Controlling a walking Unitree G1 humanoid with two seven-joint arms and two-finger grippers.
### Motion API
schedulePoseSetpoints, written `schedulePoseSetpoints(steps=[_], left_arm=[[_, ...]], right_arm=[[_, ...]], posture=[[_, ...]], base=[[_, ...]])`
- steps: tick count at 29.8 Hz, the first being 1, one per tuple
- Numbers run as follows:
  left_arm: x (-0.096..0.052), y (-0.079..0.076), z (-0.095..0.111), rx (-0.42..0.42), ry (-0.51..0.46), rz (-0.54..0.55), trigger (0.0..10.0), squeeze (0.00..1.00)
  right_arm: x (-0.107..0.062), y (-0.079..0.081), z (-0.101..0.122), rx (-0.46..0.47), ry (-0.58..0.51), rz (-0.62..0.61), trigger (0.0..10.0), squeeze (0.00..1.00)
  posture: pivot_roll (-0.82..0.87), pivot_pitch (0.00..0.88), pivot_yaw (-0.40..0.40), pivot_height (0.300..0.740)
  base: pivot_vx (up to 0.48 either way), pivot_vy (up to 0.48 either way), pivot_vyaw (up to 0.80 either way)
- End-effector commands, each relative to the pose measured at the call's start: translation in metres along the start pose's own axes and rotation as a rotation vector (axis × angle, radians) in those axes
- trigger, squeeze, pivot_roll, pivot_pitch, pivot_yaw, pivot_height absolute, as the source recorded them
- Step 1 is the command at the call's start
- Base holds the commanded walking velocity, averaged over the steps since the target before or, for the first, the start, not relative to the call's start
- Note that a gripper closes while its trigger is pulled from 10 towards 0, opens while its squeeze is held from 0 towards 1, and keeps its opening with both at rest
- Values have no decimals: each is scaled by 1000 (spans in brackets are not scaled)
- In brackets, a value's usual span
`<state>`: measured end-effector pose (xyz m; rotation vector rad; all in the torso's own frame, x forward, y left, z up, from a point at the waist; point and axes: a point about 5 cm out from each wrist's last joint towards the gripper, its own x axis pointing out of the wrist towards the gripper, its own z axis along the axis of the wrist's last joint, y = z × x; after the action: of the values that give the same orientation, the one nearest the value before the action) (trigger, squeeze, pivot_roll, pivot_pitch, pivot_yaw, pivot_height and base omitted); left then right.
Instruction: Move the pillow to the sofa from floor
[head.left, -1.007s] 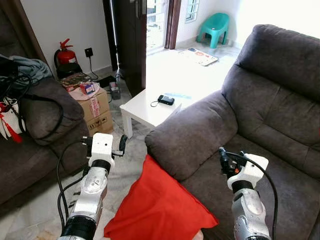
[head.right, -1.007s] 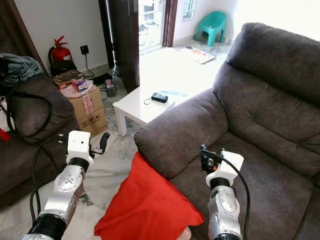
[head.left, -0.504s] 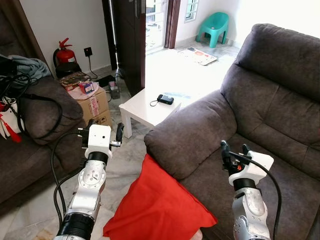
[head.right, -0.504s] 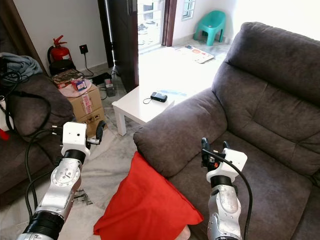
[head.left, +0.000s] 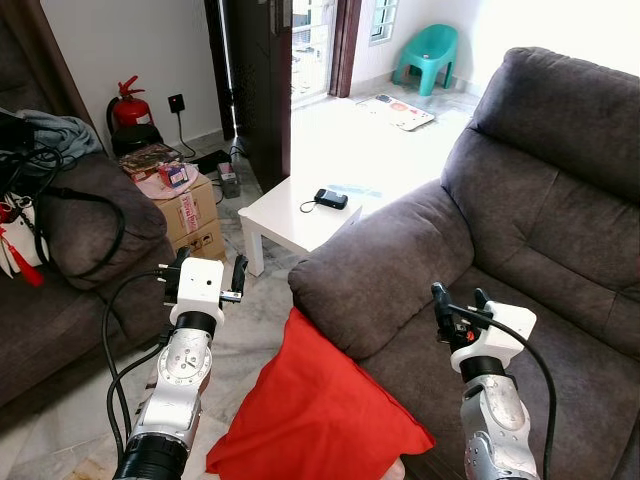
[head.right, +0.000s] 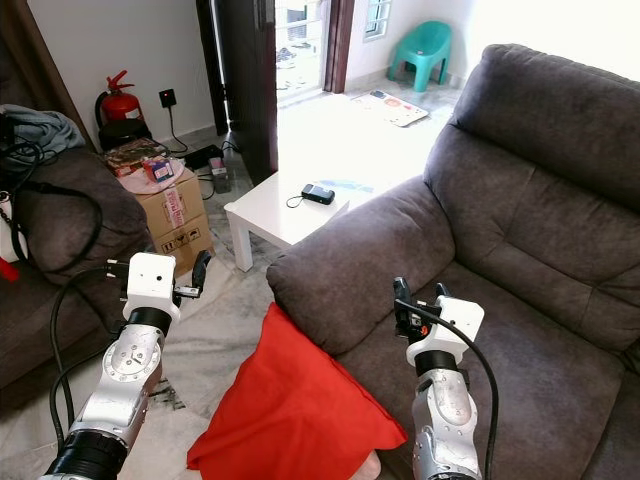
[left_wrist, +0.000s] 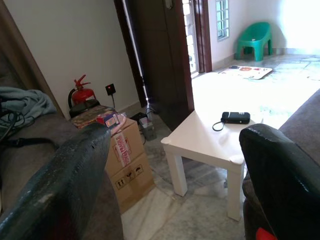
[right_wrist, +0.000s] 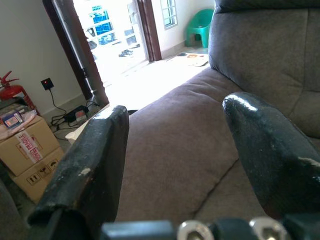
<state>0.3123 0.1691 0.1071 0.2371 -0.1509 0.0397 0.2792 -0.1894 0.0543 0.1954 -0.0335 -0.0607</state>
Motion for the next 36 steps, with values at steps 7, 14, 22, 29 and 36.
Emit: schedulePoseSetpoints(steps=[7, 14, 22, 29, 36], left_arm=[[2, -2, 3, 3, -11, -2, 10000, 0], [2, -2, 3, 1, -7, -3, 10000, 0], [2, -1, 2, 1, -3, 4, 10000, 0], [3, -2, 3, -1, -1, 8, 10000, 0], [3, -3, 3, -3, 0, 7, 10000, 0]], right_arm=[[5, -3, 7, 0, -13, 3, 10000, 0], [6, -2, 7, 1, -8, 8, 10000, 0], [6, -2, 6, 3, 6, 16, 10000, 0], [8, 0, 7, 6, 8, 23, 10000, 0], [7, 2, 7, -3, 3, 28, 10000, 0]], posture=[[-9, 0, -58, 740], [-9, 0, -59, 740], [-6, 0, -63, 686], [-4, 0, -66, 646], [-2, 0, -68, 626]], base=[[0, 0, 0], [0, 0, 0], [0, 0, 0], [0, 0, 0], [0, 0, 0]])
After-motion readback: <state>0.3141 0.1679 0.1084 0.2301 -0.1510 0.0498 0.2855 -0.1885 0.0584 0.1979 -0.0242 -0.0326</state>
